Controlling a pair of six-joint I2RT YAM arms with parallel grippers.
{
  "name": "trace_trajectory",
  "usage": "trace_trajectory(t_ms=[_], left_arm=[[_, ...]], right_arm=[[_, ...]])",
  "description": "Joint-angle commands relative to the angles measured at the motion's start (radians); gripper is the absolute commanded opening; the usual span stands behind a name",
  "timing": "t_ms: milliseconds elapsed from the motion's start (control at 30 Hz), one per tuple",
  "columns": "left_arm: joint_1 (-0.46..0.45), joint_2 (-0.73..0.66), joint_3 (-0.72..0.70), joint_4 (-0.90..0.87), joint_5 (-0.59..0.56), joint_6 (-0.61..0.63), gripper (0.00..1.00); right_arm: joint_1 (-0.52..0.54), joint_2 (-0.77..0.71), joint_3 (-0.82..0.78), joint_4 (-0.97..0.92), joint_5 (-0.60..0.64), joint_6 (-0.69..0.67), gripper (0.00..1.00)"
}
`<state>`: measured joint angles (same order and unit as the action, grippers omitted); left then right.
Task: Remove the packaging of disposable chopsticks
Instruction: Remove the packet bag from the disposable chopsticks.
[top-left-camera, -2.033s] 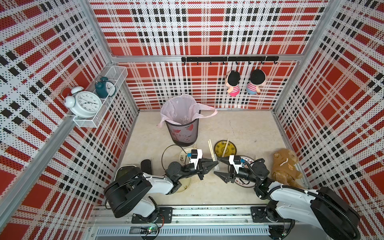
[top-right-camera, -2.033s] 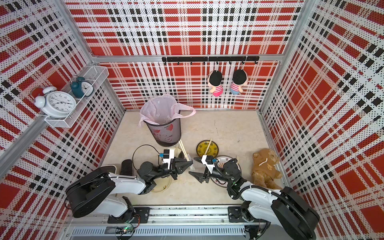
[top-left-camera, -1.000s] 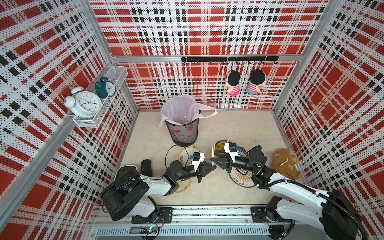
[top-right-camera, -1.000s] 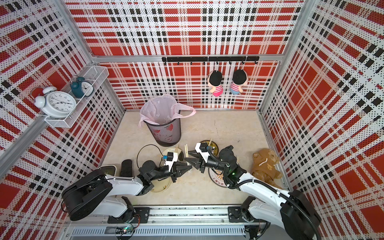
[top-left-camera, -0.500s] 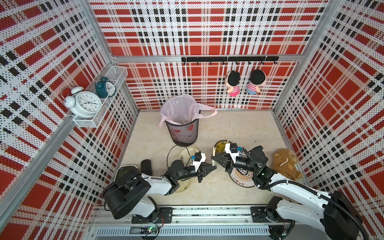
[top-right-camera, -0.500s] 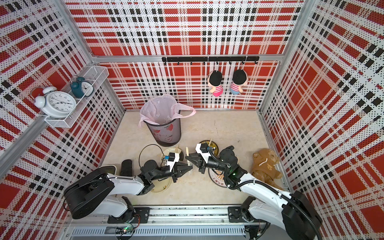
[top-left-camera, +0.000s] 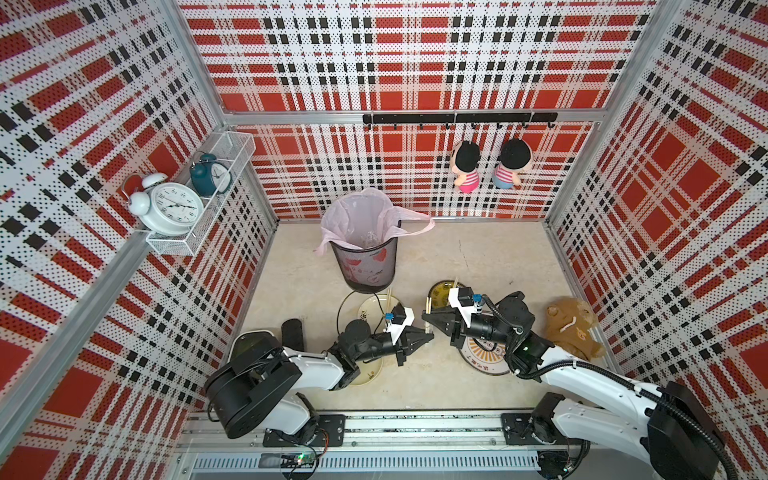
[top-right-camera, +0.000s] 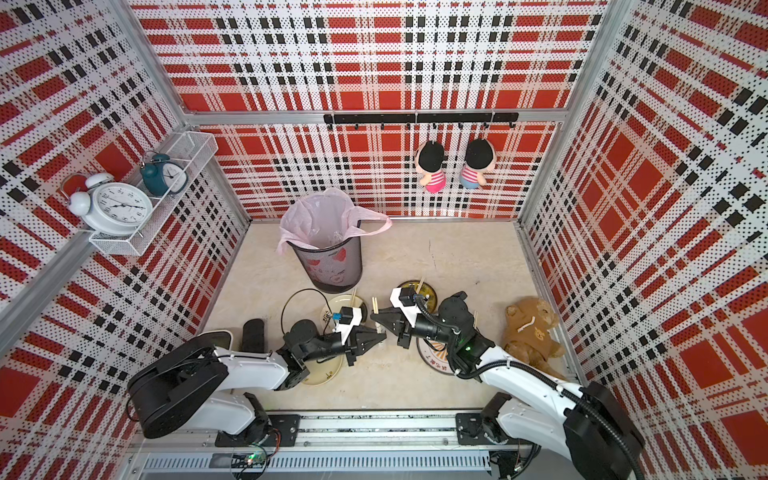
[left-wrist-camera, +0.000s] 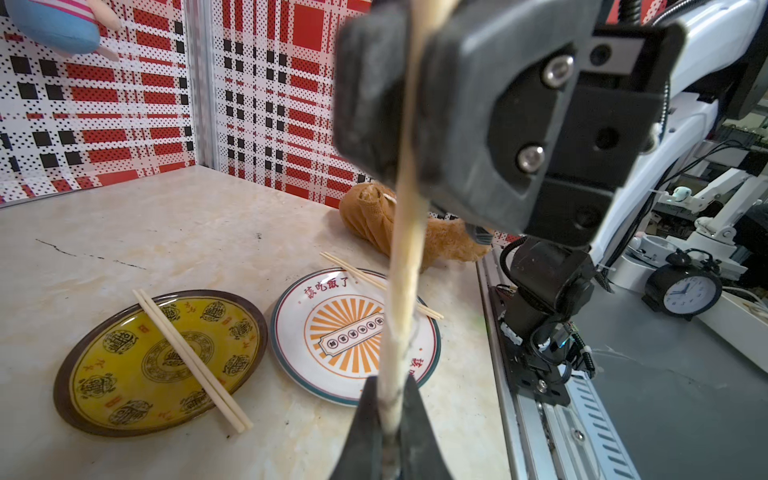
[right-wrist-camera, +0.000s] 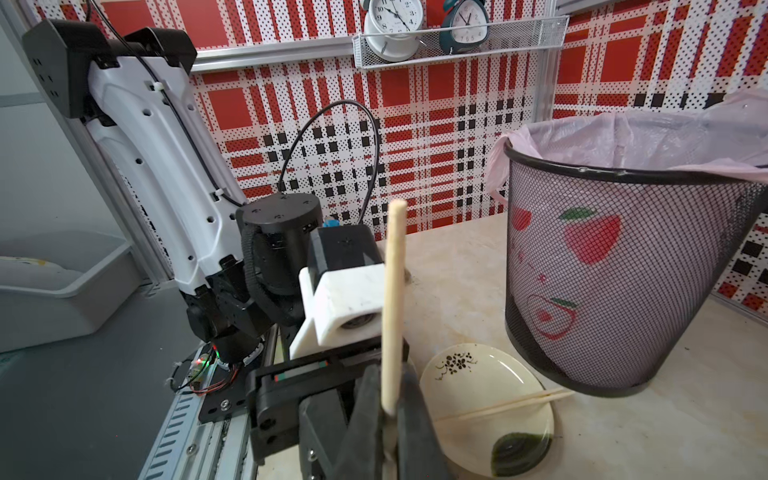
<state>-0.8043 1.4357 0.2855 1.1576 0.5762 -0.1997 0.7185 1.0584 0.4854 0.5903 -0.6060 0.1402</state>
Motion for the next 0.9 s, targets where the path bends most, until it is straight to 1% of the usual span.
trace_trajectory(t_ms=[0,100,267,367,400,433,500,533,567,767,833,867], left_arm=[[-0.01,-0.018,0.021,-0.017,-0.001,-0.007,0.0],[-0.01,-0.027,0.018,-0.016,-0.006,-0.007,0.0],[-0.012,-0.038,0.015,-0.025,-0.007,-0.006,0.0],[-0.015,-0.038,0.015,-0.025,-0.011,-0.006,0.0],[-0.016,-0.04,0.015,-0.026,-0.012,-0.006,0.0],[-0.016,-0.041,0.015,-0.026,-0.014,-0.004,0.0],[-0.018,-0.043,0.017,-0.026,-0.014,-0.004,0.0],[-0.018,-0.043,0.017,-0.026,-0.015,-0.003,0.0],[-0.018,-0.044,0.017,-0.028,-0.015,-0.003,0.0],[-0.019,-0.04,0.02,-0.03,-0.021,-0.001,0.0],[-0.019,-0.041,0.02,-0.03,-0.023,-0.001,0.0],[-0.019,-0.042,0.019,-0.03,-0.026,-0.001,0.03]], right_arm=[[-0.001,-0.01,0.001,-0.002,0.008,-0.047,0.02],[0.0,-0.006,0.007,-0.023,0.007,-0.05,0.13],[-0.001,-0.008,0.007,-0.027,0.014,-0.053,0.13],[-0.001,-0.003,0.009,-0.033,0.014,-0.053,0.19],[-0.001,-0.001,0.01,-0.033,0.014,-0.053,0.2],[-0.001,0.001,0.01,-0.035,0.012,-0.053,0.24],[-0.001,0.007,0.012,-0.04,0.012,-0.054,0.25],[-0.001,0.007,0.013,-0.04,0.012,-0.054,0.25],[0.0,0.007,0.013,-0.038,0.015,-0.054,0.22],[-0.001,0.0,0.01,-0.041,0.014,-0.057,0.0],[-0.001,0.002,0.01,-0.041,0.005,-0.057,0.0],[-0.001,0.002,0.01,-0.042,0.004,-0.056,0.0]])
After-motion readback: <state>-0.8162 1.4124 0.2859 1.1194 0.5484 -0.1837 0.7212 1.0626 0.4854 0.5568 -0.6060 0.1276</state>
